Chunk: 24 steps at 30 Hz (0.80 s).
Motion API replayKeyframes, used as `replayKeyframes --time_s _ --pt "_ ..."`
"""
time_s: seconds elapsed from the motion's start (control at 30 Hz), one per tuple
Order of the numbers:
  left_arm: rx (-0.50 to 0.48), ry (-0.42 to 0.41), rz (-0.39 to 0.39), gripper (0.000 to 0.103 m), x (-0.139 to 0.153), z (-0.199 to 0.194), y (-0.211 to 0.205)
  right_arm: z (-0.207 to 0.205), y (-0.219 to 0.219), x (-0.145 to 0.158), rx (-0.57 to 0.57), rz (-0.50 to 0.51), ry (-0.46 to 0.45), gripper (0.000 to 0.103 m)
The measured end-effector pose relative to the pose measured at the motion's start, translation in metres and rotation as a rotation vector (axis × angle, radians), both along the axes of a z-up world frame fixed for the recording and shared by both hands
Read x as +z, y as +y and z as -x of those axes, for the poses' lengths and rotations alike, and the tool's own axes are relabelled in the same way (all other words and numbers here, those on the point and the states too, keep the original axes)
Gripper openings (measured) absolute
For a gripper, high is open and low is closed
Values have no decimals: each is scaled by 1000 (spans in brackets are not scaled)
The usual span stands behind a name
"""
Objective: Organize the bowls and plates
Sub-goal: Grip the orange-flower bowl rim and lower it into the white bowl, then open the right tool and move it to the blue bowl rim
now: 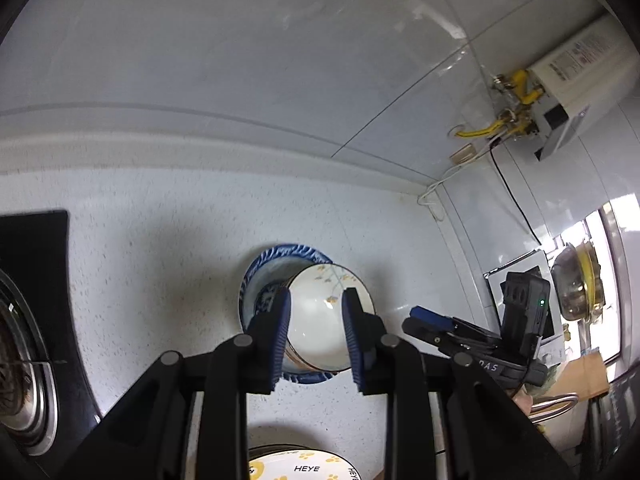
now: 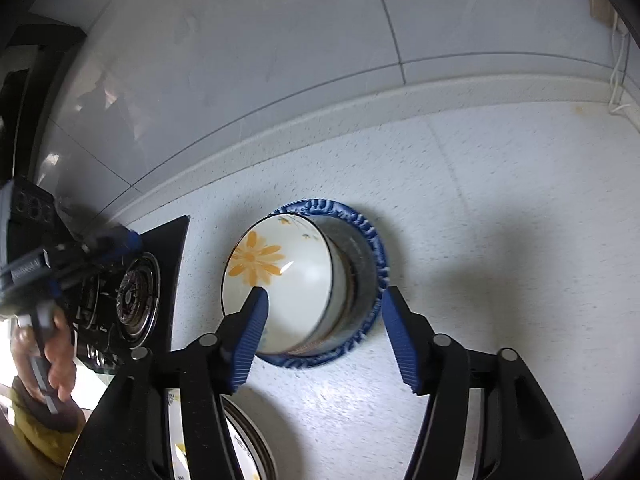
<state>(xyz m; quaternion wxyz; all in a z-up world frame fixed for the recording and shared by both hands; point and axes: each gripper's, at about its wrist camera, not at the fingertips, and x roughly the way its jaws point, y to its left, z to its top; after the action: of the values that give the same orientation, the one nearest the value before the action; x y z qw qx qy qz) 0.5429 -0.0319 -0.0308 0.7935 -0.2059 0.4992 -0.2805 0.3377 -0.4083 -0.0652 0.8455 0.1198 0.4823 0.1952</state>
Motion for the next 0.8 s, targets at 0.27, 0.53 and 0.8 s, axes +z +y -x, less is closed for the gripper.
replayKeyframes --time_s 0.27,0.53,0.8 --pt "9 41 82 81 -16 1 19 13 -37 -7 -33 -52 -23 60" --pt "3 152 -39 80 -70 -16 19 -2 -43 -33 -18 -68 27 67" --pt "16 231 -86 77 -108 -31 12 -22 -46 -56 -3 -91 69 67"
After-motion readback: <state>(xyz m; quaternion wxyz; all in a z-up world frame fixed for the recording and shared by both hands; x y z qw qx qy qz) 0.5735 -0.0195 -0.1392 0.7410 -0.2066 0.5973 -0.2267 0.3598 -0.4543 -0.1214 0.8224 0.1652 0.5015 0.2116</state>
